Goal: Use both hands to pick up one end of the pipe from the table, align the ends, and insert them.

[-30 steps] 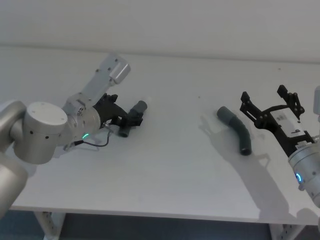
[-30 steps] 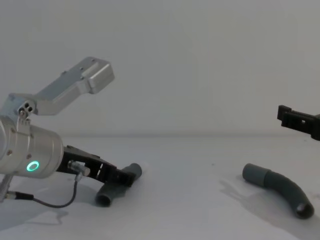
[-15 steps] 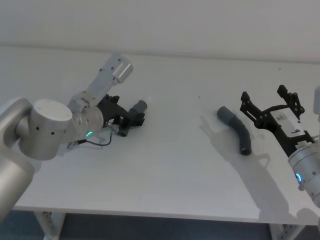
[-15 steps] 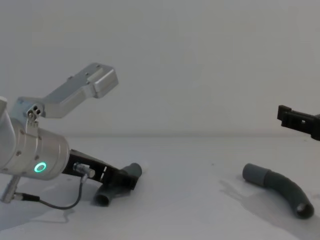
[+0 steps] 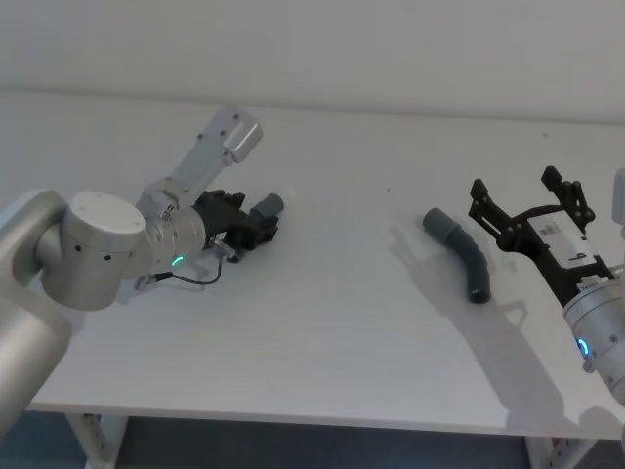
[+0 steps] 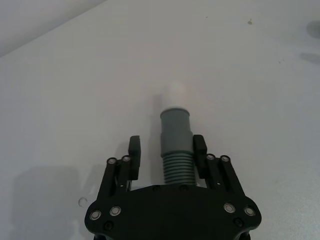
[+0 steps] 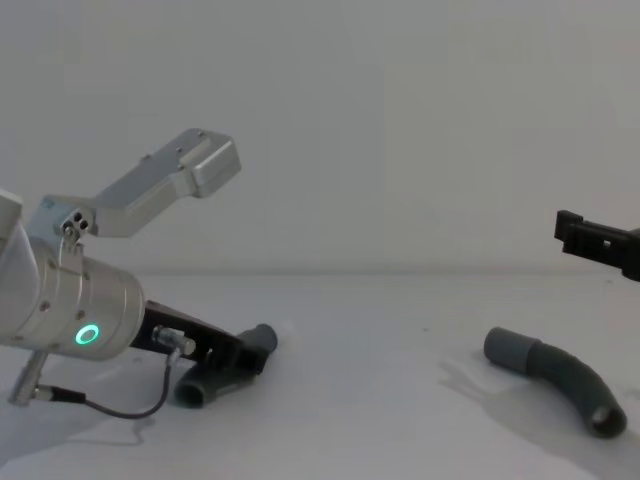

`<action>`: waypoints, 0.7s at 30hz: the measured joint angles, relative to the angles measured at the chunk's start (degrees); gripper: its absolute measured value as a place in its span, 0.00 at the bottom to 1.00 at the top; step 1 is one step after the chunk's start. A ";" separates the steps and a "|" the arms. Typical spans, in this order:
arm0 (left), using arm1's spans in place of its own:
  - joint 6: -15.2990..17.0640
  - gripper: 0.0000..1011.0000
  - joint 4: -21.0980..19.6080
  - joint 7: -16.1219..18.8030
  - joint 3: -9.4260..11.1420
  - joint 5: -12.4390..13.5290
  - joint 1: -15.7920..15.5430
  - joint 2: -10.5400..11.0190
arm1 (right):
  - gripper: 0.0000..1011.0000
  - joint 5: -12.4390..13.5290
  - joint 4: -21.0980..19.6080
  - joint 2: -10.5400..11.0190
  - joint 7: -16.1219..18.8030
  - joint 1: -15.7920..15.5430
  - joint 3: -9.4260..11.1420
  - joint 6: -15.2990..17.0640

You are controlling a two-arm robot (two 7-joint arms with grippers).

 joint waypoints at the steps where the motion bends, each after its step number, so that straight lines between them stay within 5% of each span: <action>1: 0.01 0.61 0.03 -0.01 0.00 0.00 -0.01 -0.02 | 0.99 0.00 0.00 0.00 0.00 0.00 0.00 0.00; 9: 0.09 0.37 0.28 -0.04 0.00 0.08 -0.12 -0.12 | 0.99 0.00 0.00 0.00 0.00 0.00 0.00 0.00; 21: 0.15 0.35 0.42 -0.10 -0.01 0.09 -0.19 -0.19 | 0.99 0.13 -0.65 1.33 1.58 0.13 0.07 2.29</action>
